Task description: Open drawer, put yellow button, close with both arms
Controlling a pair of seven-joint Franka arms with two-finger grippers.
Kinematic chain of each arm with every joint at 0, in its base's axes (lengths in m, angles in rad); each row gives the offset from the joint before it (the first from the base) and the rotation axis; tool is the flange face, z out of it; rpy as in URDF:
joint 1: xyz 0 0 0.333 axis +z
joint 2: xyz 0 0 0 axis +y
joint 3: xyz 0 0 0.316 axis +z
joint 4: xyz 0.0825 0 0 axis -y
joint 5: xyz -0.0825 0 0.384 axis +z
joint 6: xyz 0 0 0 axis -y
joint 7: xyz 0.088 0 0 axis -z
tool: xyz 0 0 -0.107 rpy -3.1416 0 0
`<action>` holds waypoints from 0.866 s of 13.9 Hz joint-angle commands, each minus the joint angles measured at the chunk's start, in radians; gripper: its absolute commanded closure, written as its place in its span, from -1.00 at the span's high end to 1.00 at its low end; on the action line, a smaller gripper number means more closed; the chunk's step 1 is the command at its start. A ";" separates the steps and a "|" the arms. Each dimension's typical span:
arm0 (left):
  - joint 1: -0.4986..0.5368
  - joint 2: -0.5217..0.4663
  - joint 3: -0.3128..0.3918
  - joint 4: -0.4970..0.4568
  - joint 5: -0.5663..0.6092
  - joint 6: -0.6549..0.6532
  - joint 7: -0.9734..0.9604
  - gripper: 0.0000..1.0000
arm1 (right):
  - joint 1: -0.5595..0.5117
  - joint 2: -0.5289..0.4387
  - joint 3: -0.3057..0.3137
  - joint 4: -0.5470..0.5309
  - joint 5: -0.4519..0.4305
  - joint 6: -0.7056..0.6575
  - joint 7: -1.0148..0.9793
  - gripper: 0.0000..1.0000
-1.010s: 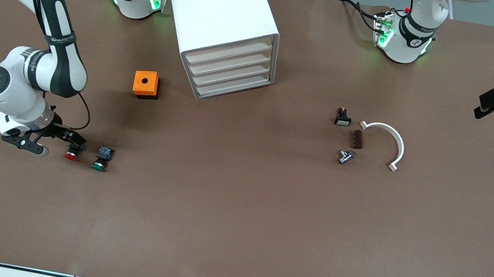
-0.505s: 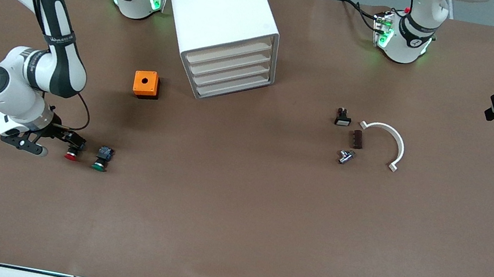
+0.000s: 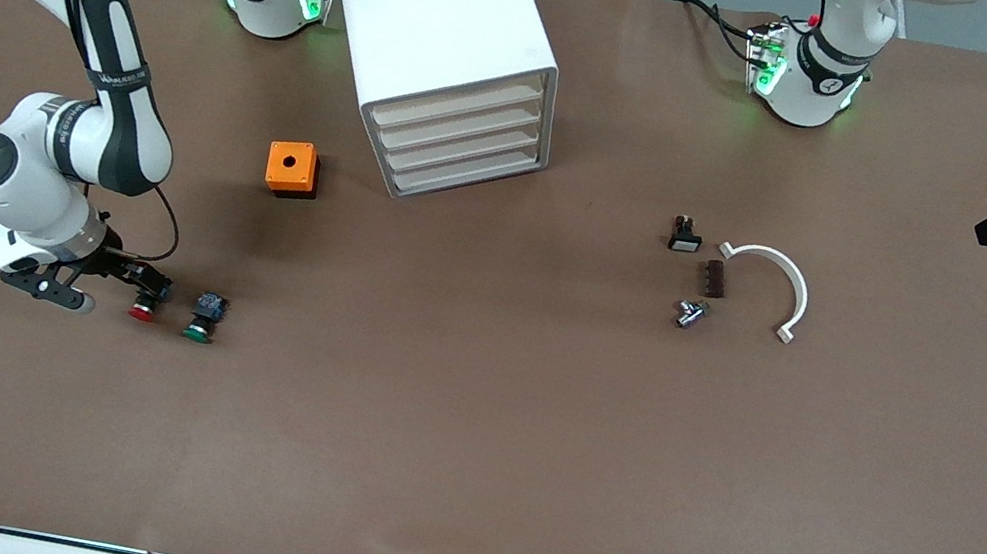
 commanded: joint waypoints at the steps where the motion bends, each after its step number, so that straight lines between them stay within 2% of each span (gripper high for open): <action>1: 0.006 0.017 -0.006 0.027 0.018 -0.004 -0.009 0.99 | -0.016 0.006 0.005 0.014 0.008 -0.016 -0.006 1.00; 9: 0.006 0.017 -0.007 0.027 0.016 -0.004 -0.011 0.99 | -0.010 -0.002 0.005 0.028 0.008 -0.030 -0.010 1.00; 10: 0.006 0.017 -0.006 0.027 0.018 -0.004 -0.009 0.99 | -0.011 -0.013 0.005 0.055 0.008 -0.086 -0.010 1.00; 12: 0.005 0.017 -0.007 0.027 0.016 -0.004 -0.007 0.99 | -0.016 -0.037 0.003 0.148 0.006 -0.289 -0.021 1.00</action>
